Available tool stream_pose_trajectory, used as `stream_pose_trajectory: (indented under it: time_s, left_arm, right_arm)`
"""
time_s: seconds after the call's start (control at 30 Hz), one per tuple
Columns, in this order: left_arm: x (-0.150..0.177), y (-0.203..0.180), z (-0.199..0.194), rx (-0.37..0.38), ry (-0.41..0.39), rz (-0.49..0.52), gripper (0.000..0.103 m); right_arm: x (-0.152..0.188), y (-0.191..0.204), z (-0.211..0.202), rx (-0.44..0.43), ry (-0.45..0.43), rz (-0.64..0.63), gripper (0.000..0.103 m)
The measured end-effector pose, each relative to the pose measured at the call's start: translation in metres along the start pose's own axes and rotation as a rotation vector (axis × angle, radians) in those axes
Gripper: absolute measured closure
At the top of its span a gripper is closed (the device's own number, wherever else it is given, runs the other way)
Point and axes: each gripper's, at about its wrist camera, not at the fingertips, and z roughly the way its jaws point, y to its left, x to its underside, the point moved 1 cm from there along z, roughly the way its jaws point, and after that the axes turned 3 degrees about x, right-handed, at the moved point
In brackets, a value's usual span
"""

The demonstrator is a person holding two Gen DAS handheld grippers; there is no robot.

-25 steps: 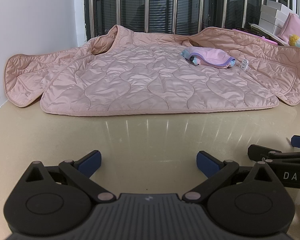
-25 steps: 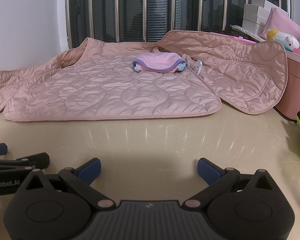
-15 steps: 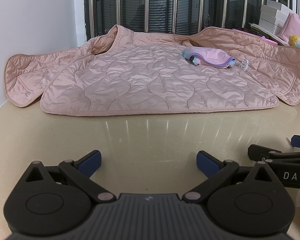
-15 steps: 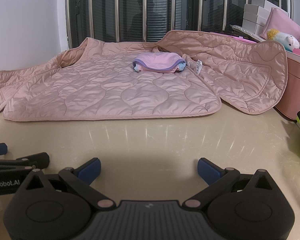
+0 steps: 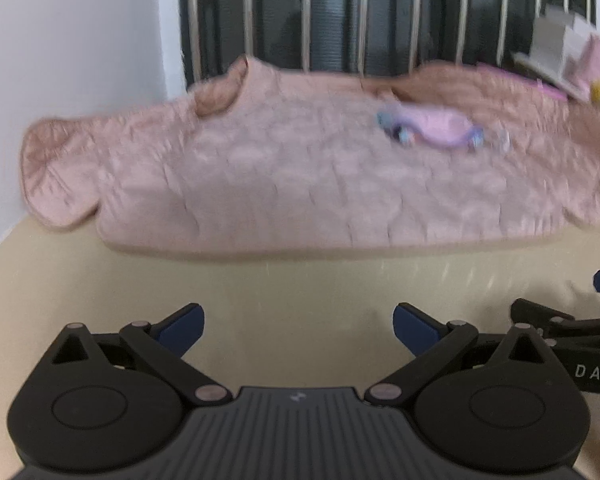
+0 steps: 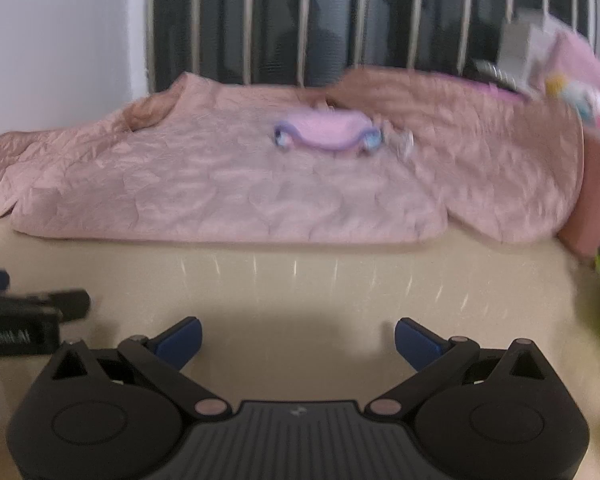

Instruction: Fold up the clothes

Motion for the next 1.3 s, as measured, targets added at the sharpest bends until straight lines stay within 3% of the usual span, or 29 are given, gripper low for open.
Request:
stream_pose_trajectory:
  time_s: [0.13, 0.3, 0.47, 0.53, 0.6, 0.63, 0.7, 0.73, 0.77, 0.87, 1.03, 1.13, 1.17, 1.2, 1.27, 1.3]
  left_arm:
    - [-0.045, -0.008, 0.014, 0.093, -0.042, -0.014, 0.000]
    - [-0.117, -0.042, 0.088, 0.118, -0.032, 0.038, 0.000]
    - [-0.165, -0.060, 0.169, 0.185, 0.051, -0.023, 0.001]
    - [-0.177, -0.064, 0.201, 0.188, 0.104, -0.061, 0.012]
    - [-0.182, -0.065, 0.228, 0.204, 0.149, -0.100, 0.046]
    - [-0.185, -0.065, 0.239, 0.214, 0.168, -0.122, 0.056]
    - [-0.186, -0.064, 0.254, 0.225, 0.185, -0.153, 0.099]
    - [-0.186, -0.063, 0.261, 0.231, 0.194, -0.169, 0.103]
    - [-0.186, -0.063, 0.267, 0.237, 0.197, -0.180, 0.103]
    - [-0.187, -0.061, 0.259, 0.254, 0.136, -0.170, 0.103]
    - [-0.202, -0.053, 0.214, 0.299, 0.011, -0.199, 0.103]
    - [-0.207, -0.055, 0.196, 0.304, -0.012, -0.178, 0.099]
    - [-0.203, -0.057, 0.192, 0.320, -0.021, -0.176, 0.082]
    - [-0.200, -0.058, 0.187, 0.337, -0.029, -0.174, 0.050]
    - [-0.185, -0.065, 0.179, 0.398, -0.041, -0.142, 0.024]
    - [-0.172, -0.071, 0.173, 0.433, -0.042, -0.094, 0.024]
  right_arm:
    - [-0.040, -0.016, 0.003, -0.021, -0.105, -0.020, 0.000]
    - [-0.099, -0.049, 0.053, 0.003, -0.154, 0.059, 0.003]
    - [-0.147, -0.080, 0.126, 0.014, -0.104, 0.119, 0.034]
    - [-0.160, -0.092, 0.157, 0.017, -0.070, 0.155, 0.043]
    - [-0.169, -0.105, 0.187, -0.008, -0.011, 0.238, 0.056]
    - [-0.171, -0.110, 0.200, -0.025, 0.013, 0.277, 0.062]
    - [-0.174, -0.116, 0.224, -0.047, 0.052, 0.326, 0.073]
    - [-0.174, -0.118, 0.234, -0.066, 0.078, 0.347, 0.087]
    - [-0.173, -0.118, 0.241, -0.080, 0.100, 0.363, 0.097]
    - [-0.169, -0.115, 0.249, -0.129, 0.125, 0.375, 0.100]
    - [-0.177, -0.124, 0.207, -0.198, -0.005, 0.444, 0.100]
    - [-0.188, -0.129, 0.183, -0.239, -0.052, 0.478, 0.100]
    - [-0.192, -0.129, 0.172, -0.252, -0.069, 0.483, 0.100]
    - [-0.196, -0.130, 0.162, -0.266, -0.086, 0.489, 0.100]
    - [-0.201, -0.128, 0.141, -0.280, -0.112, 0.478, 0.100]
    - [-0.203, -0.127, 0.131, -0.284, -0.124, 0.469, 0.101]
